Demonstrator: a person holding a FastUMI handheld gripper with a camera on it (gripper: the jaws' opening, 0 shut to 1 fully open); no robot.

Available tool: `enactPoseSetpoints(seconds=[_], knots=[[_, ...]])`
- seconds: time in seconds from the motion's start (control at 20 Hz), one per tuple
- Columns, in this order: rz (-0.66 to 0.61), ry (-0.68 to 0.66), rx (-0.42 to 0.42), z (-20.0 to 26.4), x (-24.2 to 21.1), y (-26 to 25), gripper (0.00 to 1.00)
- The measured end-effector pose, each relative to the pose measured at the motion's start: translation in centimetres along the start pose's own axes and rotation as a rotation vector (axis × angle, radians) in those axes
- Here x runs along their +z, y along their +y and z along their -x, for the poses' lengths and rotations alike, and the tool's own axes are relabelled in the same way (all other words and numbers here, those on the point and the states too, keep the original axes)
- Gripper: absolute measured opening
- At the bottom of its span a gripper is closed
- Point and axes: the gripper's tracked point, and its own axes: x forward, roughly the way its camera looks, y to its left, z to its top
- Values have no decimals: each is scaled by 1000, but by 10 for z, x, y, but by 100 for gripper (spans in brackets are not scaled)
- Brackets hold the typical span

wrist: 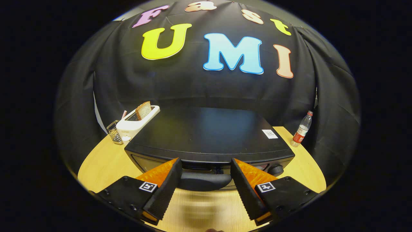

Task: Open the toaster oven, put the food inside, and close the toaster oven door.

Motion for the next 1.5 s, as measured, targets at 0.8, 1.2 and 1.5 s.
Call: enactPoseSetpoints(seconds=[0.8,1.2,1.5], knots=[[15,77,4,49,-59,5,96],[22,161,6,63,-102,7,96],[7,451,67,59,-195,3,99]])
